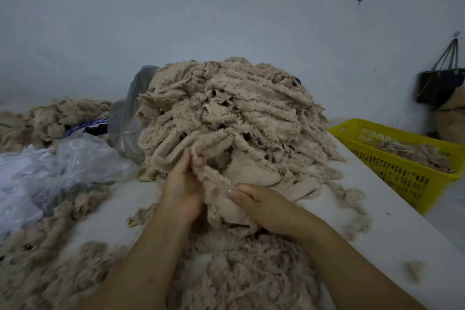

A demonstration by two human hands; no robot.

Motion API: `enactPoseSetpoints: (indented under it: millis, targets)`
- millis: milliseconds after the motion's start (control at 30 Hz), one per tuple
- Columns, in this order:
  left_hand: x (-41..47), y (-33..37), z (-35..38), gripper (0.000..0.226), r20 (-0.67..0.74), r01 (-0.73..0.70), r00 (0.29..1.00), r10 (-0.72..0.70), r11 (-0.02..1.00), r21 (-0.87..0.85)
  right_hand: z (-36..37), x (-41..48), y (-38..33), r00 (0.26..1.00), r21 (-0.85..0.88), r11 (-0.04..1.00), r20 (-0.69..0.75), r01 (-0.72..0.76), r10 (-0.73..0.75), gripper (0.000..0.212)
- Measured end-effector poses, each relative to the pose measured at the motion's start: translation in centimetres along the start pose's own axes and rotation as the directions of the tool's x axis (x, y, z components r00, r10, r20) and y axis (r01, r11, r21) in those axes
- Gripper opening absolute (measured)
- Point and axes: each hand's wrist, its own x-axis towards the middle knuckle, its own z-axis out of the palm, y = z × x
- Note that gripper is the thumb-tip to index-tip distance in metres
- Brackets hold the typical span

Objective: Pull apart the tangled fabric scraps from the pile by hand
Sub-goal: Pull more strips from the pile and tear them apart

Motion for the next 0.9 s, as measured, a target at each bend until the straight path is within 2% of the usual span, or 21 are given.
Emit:
enactPoseSetpoints:
  millis: [67, 100, 133, 167, 200, 267, 300, 333, 400, 467, 533, 567, 600, 633, 700, 733, 767, 800, 833, 900]
  targets:
    - [-0.7, -0.2, 0.6, 0.034, 0.050, 0.007, 0.999, -0.012, 0.995, 0.096, -0.1, 0.0, 0.1, 0.997, 0.089, 0.995, -0.048, -0.054, 0.058, 0.045]
    - [-1.1, -0.5, 1.0, 0.037, 0.081, -0.005, 0.997, -0.017, 0.966, 0.257, -0.1, -0.1, 0.0, 0.990, 0.187, 0.979, -0.098, -0.078, 0.097, 0.047]
    - [-1.6, -1.1, 1.4, 0.038, 0.096, -0.040, 0.995, -0.010, 0.861, 0.507, -0.2, 0.0, 0.0, 0.983, 0.324, 0.943, -0.136, -0.077, 0.127, 0.052]
    - [-2.1, -1.8, 1.8, 0.035, 0.121, -0.089, 0.993, 0.001, 0.678, 0.730, -0.5, 0.1, -0.2, 0.972, 0.472, 0.879, -0.164, -0.071, 0.167, 0.056]
    - [-2.6, -2.5, 2.0, 0.032, 0.170, -0.141, 0.985, -0.013, 0.502, 0.854, -0.8, 0.4, -0.2, 0.962, 0.593, 0.802, -0.173, -0.069, 0.211, 0.054]
    - [-3.1, -3.8, 2.3, 0.037, 0.290, -0.246, 0.948, -0.133, 0.275, 0.929, -1.3, 0.5, -0.1, 0.935, 0.715, 0.691, -0.165, -0.106, 0.314, 0.033]
    - [-3.2, -4.2, 2.4, 0.040, 0.326, -0.284, 0.924, -0.201, 0.210, 0.936, -1.5, 0.5, -0.2, 0.913, 0.739, 0.659, -0.160, -0.141, 0.375, 0.024]
    - [-3.3, -4.3, 2.5, 0.041, 0.345, -0.307, 0.902, -0.258, 0.177, 0.935, -1.5, 0.7, 0.1, 0.879, 0.747, 0.646, -0.193, -0.157, 0.436, 0.025]
    - [-3.4, -4.1, 2.5, 0.043, 0.377, -0.328, 0.873, -0.309, 0.200, 0.923, -1.6, 1.0, 0.7, 0.790, 0.748, 0.646, -0.302, -0.152, 0.534, 0.035]
    - [-3.7, -3.7, 2.6, 0.049, 0.424, -0.366, 0.841, -0.335, 0.225, 0.903, -2.3, 1.1, 1.1, 0.697, 0.793, 0.596, -0.356, -0.127, 0.622, 0.035]
    - [-4.3, -3.5, 2.8, 0.050, 0.480, -0.409, 0.803, -0.352, 0.260, 0.875, -3.8, 0.7, 1.4, 0.594, 0.906, 0.423, -0.337, -0.005, 0.730, 0.035]
    - [-4.4, -3.4, 3.0, 0.051, 0.473, -0.390, 0.816, -0.333, 0.289, 0.875, -4.7, 0.4, 1.9, 0.568, 0.930, 0.359, -0.339, 0.082, 0.750, 0.034]
    - [-4.4, -3.3, 3.0, 0.052, 0.451, -0.359, 0.841, -0.299, 0.315, 0.878, -5.3, 0.1, 2.3, 0.572, 0.932, 0.339, -0.348, 0.126, 0.743, 0.033]
    - [-4.2, -3.2, 3.0, 0.051, 0.434, -0.338, 0.860, -0.268, 0.337, 0.879, -5.4, -0.2, 2.0, 0.605, 0.930, 0.353, -0.342, 0.106, 0.719, 0.035]
    - [-4.0, -3.4, 3.0, 0.043, 0.440, -0.336, 0.861, -0.255, 0.364, 0.869, -4.5, -0.3, 1.3, 0.779, 0.904, 0.426, -0.238, -0.041, 0.580, 0.047]
    - [-4.1, -3.7, 3.1, 0.040, 0.444, -0.343, 0.855, -0.270, 0.349, 0.872, -3.8, -0.3, 0.8, 0.860, 0.868, 0.480, -0.147, -0.124, 0.488, 0.047]
    - [-4.1, -4.0, 3.1, 0.039, 0.442, -0.359, 0.851, -0.283, 0.301, 0.884, -3.2, -0.2, 0.2, 0.906, 0.820, 0.543, -0.074, -0.184, 0.418, 0.038]
    - [-4.2, -4.2, 3.0, 0.040, 0.436, -0.378, 0.852, -0.291, 0.235, 0.896, -2.7, 0.0, 0.1, 0.918, 0.766, 0.607, -0.057, -0.211, 0.392, 0.029]
    - [-4.2, -4.3, 2.9, 0.042, 0.426, -0.388, 0.858, -0.288, 0.180, 0.904, -2.4, 0.1, -0.2, 0.914, 0.716, 0.666, -0.099, -0.210, 0.394, 0.025]
    - [-4.1, -4.2, 2.9, 0.046, 0.363, -0.335, 0.896, -0.254, 0.147, 0.931, -2.5, 0.5, 0.0, 0.878, 0.665, 0.733, -0.258, -0.141, 0.404, 0.028]
